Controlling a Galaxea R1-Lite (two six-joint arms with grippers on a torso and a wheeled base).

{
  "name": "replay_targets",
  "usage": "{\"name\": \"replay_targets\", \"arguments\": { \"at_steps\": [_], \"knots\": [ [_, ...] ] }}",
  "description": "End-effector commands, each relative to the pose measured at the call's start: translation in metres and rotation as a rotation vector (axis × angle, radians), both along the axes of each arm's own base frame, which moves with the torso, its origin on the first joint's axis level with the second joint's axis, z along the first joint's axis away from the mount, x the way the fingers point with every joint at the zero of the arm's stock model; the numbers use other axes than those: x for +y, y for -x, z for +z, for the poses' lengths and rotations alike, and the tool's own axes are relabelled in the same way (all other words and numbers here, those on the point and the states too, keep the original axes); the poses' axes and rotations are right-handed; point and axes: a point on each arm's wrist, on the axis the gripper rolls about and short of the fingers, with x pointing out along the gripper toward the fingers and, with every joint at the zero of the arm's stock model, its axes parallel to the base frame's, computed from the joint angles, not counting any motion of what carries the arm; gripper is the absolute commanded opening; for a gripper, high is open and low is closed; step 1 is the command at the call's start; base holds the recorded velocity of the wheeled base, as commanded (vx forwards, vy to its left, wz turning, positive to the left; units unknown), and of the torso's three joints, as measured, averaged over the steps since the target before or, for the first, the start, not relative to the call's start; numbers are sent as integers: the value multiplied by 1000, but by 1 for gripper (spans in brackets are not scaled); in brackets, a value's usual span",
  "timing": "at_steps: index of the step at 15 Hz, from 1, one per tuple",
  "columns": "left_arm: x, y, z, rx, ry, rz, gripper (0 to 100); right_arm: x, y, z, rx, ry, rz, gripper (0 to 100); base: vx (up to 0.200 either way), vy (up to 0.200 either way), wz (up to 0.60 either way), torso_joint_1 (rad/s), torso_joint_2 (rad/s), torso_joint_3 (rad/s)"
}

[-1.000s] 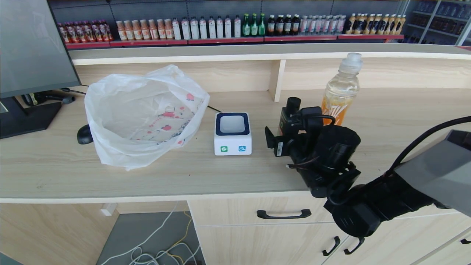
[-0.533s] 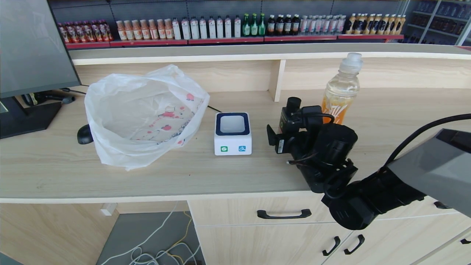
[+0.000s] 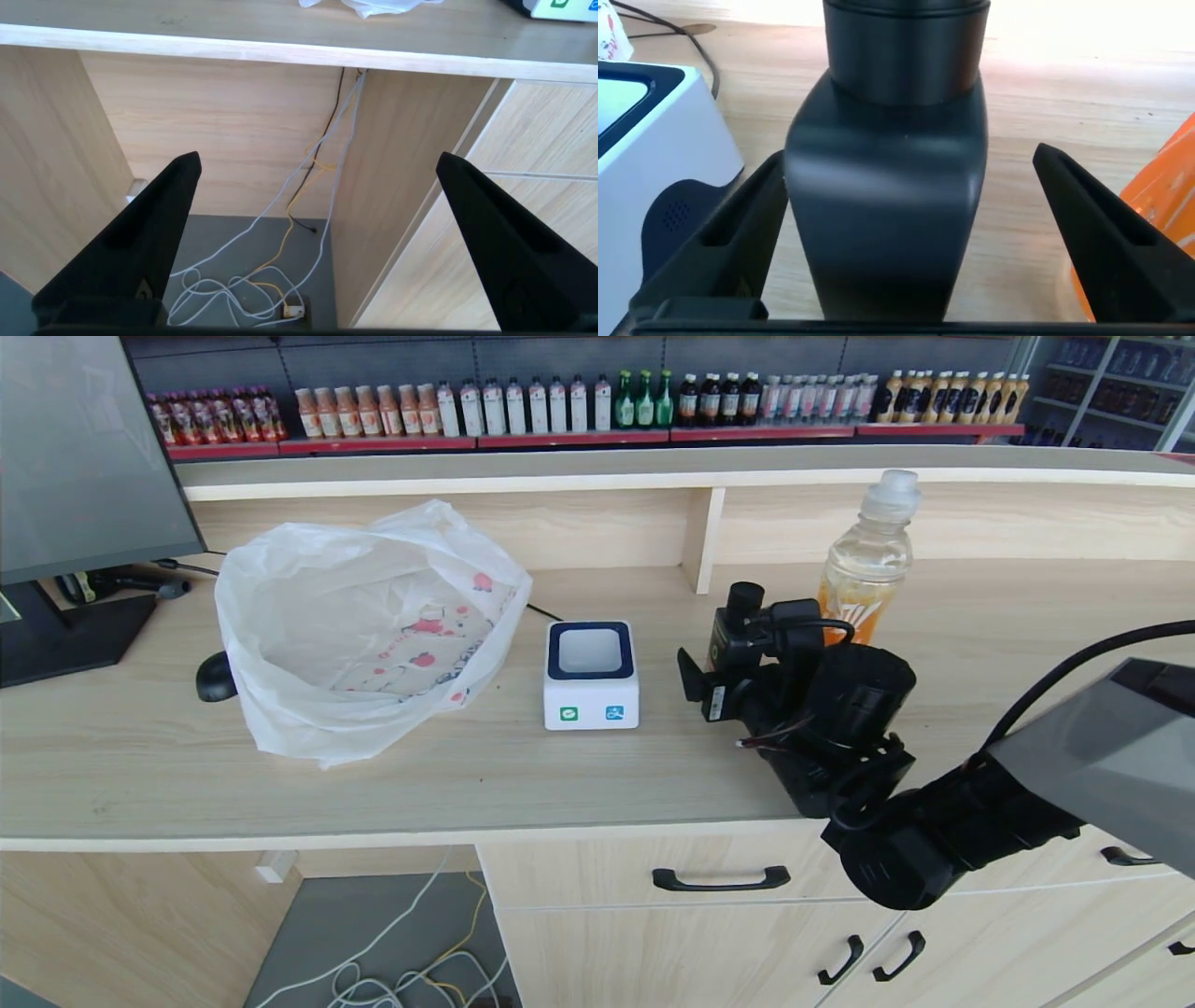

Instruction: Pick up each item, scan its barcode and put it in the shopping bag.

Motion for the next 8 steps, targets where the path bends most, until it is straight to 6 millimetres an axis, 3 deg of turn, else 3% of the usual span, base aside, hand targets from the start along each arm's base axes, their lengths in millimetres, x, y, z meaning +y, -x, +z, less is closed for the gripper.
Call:
{"name": "replay_targets", "arguments": {
  "at_steps": [1, 8],
  "knots": [
    [0, 0, 0, 0, 0, 1, 100, -2, -1, 1, -4, -1, -5, 100, 0, 0, 0, 0, 0, 0],
    [0, 0, 0, 0, 0, -1, 100, -4, -5, 4, -18, -9, 4, 100, 0, 0, 0, 0, 0, 0]
  ]
}}
